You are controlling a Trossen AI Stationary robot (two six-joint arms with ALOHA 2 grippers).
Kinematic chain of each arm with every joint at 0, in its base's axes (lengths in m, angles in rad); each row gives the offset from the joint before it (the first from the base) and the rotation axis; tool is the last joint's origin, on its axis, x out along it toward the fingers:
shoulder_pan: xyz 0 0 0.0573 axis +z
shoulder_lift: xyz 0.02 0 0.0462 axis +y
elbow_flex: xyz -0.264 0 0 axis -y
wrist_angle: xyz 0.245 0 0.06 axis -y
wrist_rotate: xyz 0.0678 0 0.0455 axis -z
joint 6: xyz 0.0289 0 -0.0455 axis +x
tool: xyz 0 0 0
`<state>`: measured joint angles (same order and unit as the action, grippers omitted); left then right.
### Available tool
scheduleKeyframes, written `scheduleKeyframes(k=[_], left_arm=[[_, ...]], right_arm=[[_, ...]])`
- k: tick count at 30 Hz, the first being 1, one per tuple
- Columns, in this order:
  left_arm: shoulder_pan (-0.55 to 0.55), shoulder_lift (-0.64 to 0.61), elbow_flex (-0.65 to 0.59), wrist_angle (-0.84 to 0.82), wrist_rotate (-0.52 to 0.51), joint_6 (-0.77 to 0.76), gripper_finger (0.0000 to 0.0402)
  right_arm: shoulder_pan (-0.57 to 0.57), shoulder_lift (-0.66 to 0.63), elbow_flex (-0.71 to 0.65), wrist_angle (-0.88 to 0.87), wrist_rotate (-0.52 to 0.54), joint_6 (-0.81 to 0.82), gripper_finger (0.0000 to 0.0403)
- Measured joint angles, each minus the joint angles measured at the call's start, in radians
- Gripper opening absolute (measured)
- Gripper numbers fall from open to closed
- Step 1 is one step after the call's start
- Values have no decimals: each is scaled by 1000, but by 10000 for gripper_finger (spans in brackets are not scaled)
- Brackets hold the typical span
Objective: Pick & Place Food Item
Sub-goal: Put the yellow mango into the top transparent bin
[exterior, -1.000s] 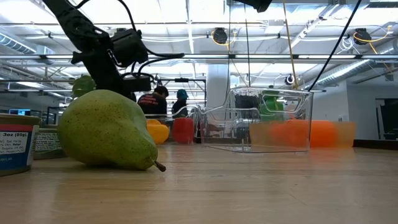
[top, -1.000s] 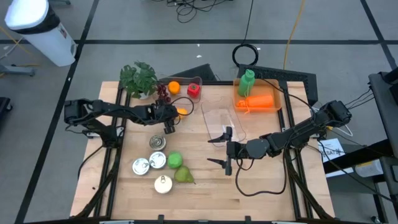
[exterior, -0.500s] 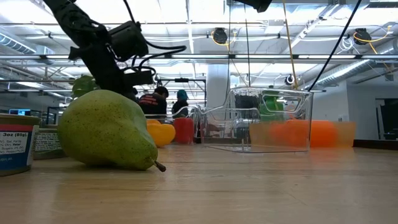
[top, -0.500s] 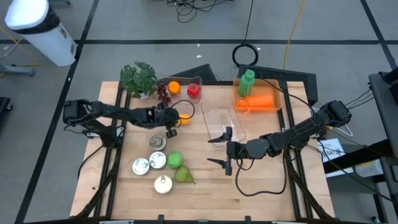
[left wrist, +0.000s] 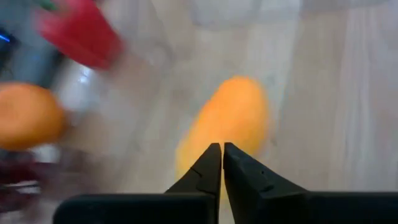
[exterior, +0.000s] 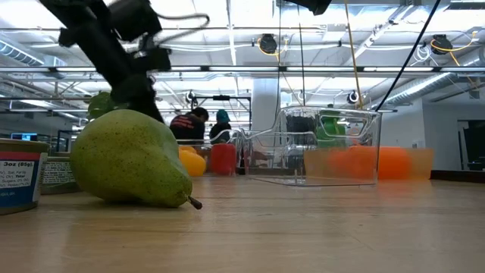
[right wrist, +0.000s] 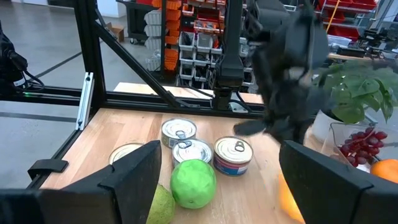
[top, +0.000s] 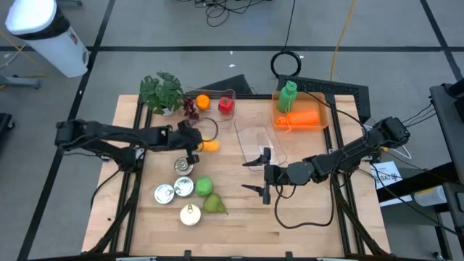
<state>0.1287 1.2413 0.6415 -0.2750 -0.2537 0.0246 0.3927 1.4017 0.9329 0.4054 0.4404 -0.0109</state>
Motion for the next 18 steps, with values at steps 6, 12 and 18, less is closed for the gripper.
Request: scheduleKeyframes(k=[6, 12, 18], left_arm=[[1, -158, 3, 30, -32, 21, 9], [17, -203, 4, 46, 1, -79, 62], [25, -129, 3, 144, 105, -220, 147]], right_arm=[[0, 0, 0, 0, 0, 0, 306], [0, 0, 0, 0, 0, 0, 306], [-1, 0, 0, 1, 0, 0, 306]])
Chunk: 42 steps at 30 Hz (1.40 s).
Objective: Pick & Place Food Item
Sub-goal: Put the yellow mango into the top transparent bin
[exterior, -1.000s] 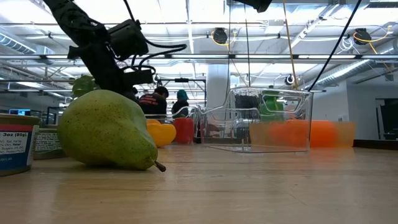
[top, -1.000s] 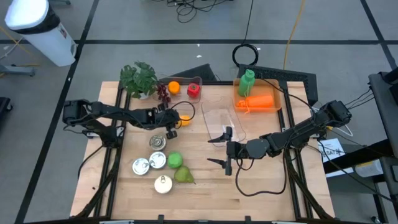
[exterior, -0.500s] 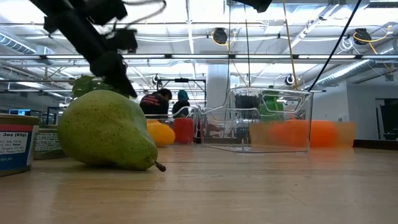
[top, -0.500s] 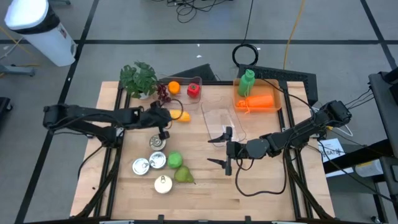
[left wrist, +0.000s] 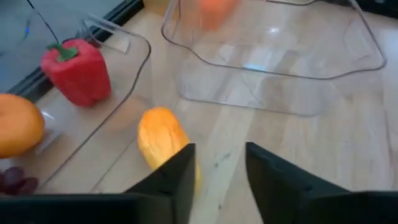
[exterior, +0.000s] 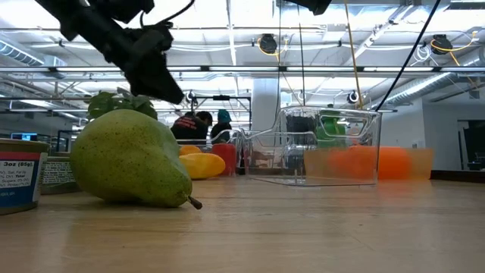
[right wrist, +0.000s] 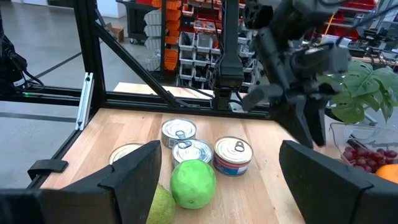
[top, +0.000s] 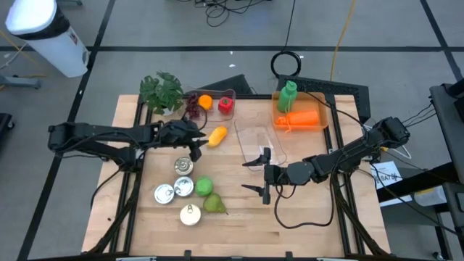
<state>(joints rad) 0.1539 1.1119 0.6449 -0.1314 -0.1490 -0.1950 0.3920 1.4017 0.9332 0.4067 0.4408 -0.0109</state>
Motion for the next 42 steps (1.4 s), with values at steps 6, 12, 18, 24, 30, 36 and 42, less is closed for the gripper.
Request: scheduleKeyframes(k=[6, 12, 18, 24, 30, 36, 42], left_arm=[[0, 156, 0, 77, -31, -15, 243], [3, 294, 0, 173, -119, -72, 311], [3, 383, 1, 224, -203, -182, 334], [3, 458, 2, 285, -245, -227, 335], [3, 534, 2, 340, -292, -229, 335], [4, 588, 2, 334, -296, -230, 335], [4, 591, 2, 316, -255, -233, 284]], right_arm=[[-5, 0, 0, 1, 0, 0, 306], [-4, 0, 0, 0, 0, 0, 306], [-4, 0, 0, 0, 0, 0, 306], [-4, 0, 0, 0, 0, 0, 306], [-4, 0, 0, -1, 0, 4, 306], [-4, 0, 0, -1, 0, 4, 306], [-4, 0, 0, -1, 1, 4, 306]])
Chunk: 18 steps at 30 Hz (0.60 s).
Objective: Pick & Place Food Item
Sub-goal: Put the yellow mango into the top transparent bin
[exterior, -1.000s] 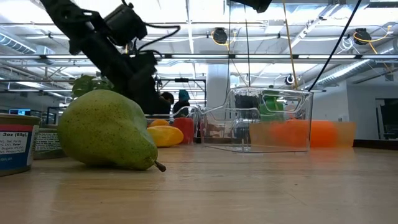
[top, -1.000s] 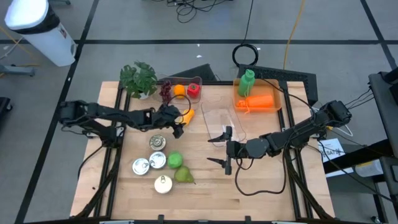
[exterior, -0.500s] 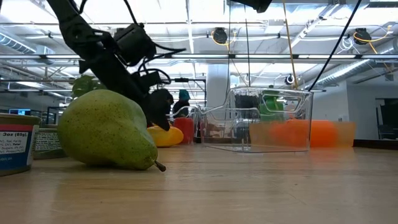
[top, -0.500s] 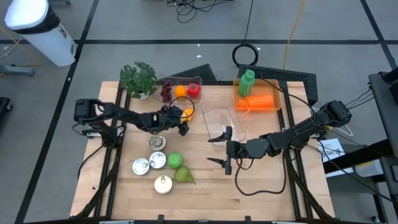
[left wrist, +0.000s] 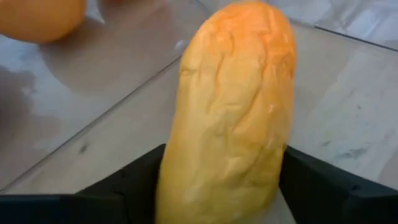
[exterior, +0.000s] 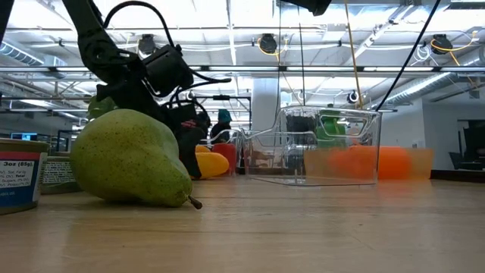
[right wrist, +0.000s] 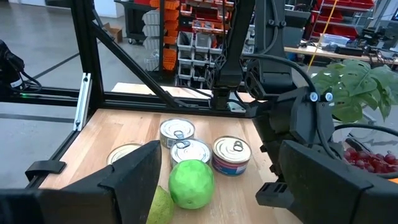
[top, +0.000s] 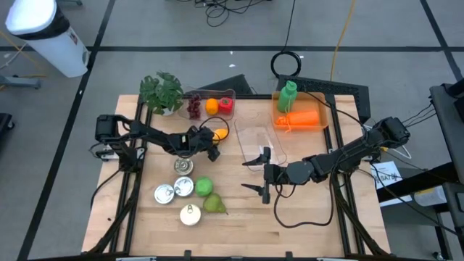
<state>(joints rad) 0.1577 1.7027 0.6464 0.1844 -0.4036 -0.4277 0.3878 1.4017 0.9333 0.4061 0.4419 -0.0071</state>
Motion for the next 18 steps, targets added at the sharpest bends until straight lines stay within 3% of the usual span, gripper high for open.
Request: scheduleKeyframes(k=[4, 11, 18], left_arm=[[-2, -3, 0, 4, 34, 37, 208], [-3, -125, 0, -65, 144, 111, 207], [-3, -397, 0, -264, 33, 173, 220]], right_arm=[[0, 0, 0, 0, 0, 0, 306], [0, 0, 0, -1, 1, 0, 306], [0, 0, 0, -7, 1, 3, 306]])
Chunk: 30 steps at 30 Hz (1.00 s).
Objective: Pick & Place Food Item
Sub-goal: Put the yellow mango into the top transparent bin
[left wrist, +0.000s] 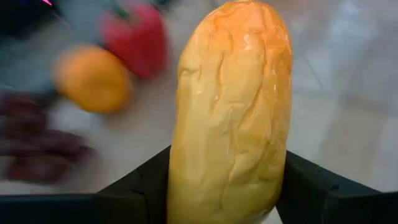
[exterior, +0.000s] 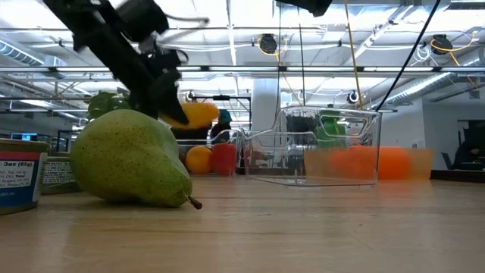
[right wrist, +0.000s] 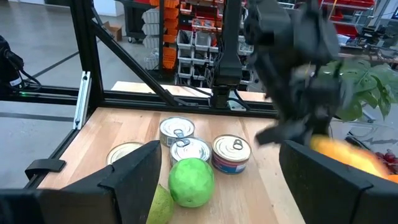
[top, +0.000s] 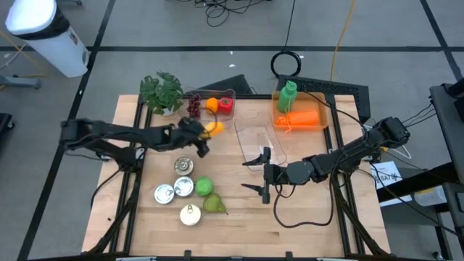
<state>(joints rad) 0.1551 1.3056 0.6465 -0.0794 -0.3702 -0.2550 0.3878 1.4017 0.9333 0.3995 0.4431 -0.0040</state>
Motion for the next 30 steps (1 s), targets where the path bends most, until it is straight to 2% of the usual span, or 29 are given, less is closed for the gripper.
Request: scheduleKeyframes(k=[3, 7, 10, 15, 20, 24, 30], left_arm=[[5, -119, 0, -30, -79, -1, 236], [30, -232, 0, -24, -146, -15, 224], [79, -264, 0, -25, -184, -18, 206], [197, -236, 0, -32, -183, -60, 206], [305, -159, 0, -36, -92, 18, 224], [382, -106, 0, -36, 17, 37, 209], [441, -59, 0, 10, 200, 308, 205]], right_arm=[[0, 0, 0, 0, 0, 0, 306], [0, 0, 0, 4, 0, 0, 306], [0, 0, 0, 6, 1, 0, 306], [0, 0, 0, 7, 0, 1, 306], [-1, 0, 0, 7, 0, 1, 306], [-1, 0, 0, 7, 0, -5, 306], [-2, 0, 0, 7, 0, -6, 306]])
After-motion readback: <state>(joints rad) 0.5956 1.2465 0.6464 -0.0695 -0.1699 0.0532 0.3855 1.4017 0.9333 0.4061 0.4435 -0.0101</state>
